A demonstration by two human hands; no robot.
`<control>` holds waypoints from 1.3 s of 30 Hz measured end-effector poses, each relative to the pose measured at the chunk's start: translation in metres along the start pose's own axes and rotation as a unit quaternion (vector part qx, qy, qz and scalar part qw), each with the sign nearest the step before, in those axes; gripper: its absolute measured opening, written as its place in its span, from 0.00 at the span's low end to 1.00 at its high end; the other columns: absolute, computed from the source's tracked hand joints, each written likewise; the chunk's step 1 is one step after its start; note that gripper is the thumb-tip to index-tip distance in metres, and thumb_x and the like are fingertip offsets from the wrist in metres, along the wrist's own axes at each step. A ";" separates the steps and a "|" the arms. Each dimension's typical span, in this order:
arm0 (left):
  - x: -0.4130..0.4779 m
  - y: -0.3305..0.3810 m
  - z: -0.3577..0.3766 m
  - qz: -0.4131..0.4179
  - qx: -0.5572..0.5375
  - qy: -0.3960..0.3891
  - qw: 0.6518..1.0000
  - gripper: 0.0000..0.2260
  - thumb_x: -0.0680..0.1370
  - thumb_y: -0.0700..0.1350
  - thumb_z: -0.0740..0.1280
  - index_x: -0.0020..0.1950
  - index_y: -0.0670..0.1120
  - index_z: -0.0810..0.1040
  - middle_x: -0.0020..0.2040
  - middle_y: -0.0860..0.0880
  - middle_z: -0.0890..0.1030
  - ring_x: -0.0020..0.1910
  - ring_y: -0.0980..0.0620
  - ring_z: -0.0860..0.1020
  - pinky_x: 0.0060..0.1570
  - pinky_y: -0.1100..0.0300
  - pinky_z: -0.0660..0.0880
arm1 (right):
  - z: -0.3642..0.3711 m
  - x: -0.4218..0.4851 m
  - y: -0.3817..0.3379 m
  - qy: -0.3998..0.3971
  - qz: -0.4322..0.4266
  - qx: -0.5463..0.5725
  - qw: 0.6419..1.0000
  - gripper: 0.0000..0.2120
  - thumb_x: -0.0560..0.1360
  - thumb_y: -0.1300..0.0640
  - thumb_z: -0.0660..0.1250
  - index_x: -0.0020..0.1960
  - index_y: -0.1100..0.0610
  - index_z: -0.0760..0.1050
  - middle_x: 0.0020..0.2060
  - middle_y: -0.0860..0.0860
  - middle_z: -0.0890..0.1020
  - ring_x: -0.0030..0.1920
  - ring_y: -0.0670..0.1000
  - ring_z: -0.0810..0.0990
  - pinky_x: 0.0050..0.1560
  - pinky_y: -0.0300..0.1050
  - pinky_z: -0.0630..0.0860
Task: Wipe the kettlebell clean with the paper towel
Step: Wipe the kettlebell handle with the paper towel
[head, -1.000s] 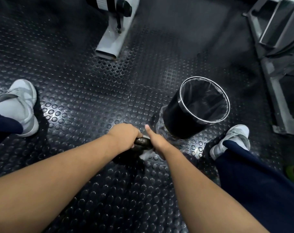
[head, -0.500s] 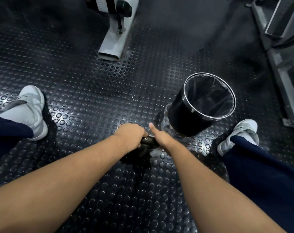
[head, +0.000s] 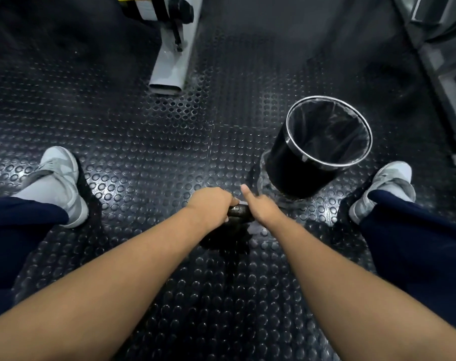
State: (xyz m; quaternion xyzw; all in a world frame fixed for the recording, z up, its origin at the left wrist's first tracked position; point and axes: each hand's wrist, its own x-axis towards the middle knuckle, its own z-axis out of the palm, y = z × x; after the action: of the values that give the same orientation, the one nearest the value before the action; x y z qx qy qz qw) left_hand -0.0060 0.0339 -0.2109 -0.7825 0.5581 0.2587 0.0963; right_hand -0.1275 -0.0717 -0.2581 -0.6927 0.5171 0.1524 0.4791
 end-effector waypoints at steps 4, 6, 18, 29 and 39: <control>0.001 0.000 0.001 0.000 0.004 0.009 1.000 0.19 0.80 0.49 0.73 0.70 0.61 0.77 0.56 0.51 0.84 0.55 0.46 0.83 0.47 0.55 0.75 | -0.002 0.003 -0.002 -0.031 0.015 0.029 0.999 0.43 0.80 0.26 0.50 0.77 0.60 0.70 0.76 0.60 0.71 0.75 0.60 0.71 0.71 0.53 0.66; 0.003 0.000 0.000 0.000 0.006 0.013 1.000 0.21 0.80 0.50 0.73 0.72 0.62 0.76 0.58 0.50 0.84 0.57 0.47 0.83 0.50 0.54 0.76 | -0.005 0.007 -0.003 -0.036 0.007 -0.004 0.999 0.44 0.79 0.25 0.49 0.76 0.60 0.72 0.74 0.61 0.74 0.72 0.60 0.73 0.67 0.51 0.68; 0.009 -0.001 0.000 0.017 0.035 0.005 0.999 0.14 0.80 0.50 0.72 0.65 0.58 0.78 0.48 0.51 0.79 0.51 0.46 0.81 0.44 0.54 0.72 | -0.013 0.013 -0.015 -0.075 -0.018 -0.141 0.987 0.45 0.80 0.26 0.45 0.77 0.61 0.70 0.77 0.60 0.69 0.76 0.61 0.68 0.74 0.55 0.63; 0.006 -0.001 -0.003 0.018 0.054 0.000 0.998 0.20 0.80 0.52 0.72 0.71 0.61 0.77 0.56 0.48 0.82 0.57 0.45 0.81 0.45 0.54 0.72 | -0.041 -0.001 -0.043 -0.153 -0.032 -0.144 0.977 0.41 0.82 0.29 0.47 0.79 0.61 0.66 0.75 0.59 0.72 0.66 0.59 0.76 0.52 0.48 0.72; 0.007 -0.004 -0.001 0.013 0.038 0.006 0.999 0.14 0.78 0.51 0.73 0.64 0.58 0.80 0.48 0.51 0.80 0.53 0.45 0.81 0.45 0.56 0.71 | -0.033 0.004 -0.030 -0.122 -0.043 -0.163 0.978 0.44 0.81 0.27 0.44 0.79 0.60 0.66 0.79 0.59 0.68 0.76 0.61 0.68 0.75 0.58 0.64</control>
State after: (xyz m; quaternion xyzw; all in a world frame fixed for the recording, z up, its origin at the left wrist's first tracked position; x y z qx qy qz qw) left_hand -0.0008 0.0292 -0.2145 -0.7722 0.5787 0.2337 0.1194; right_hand -0.1089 -0.1009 -0.2298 -0.7591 0.3927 0.2977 0.4254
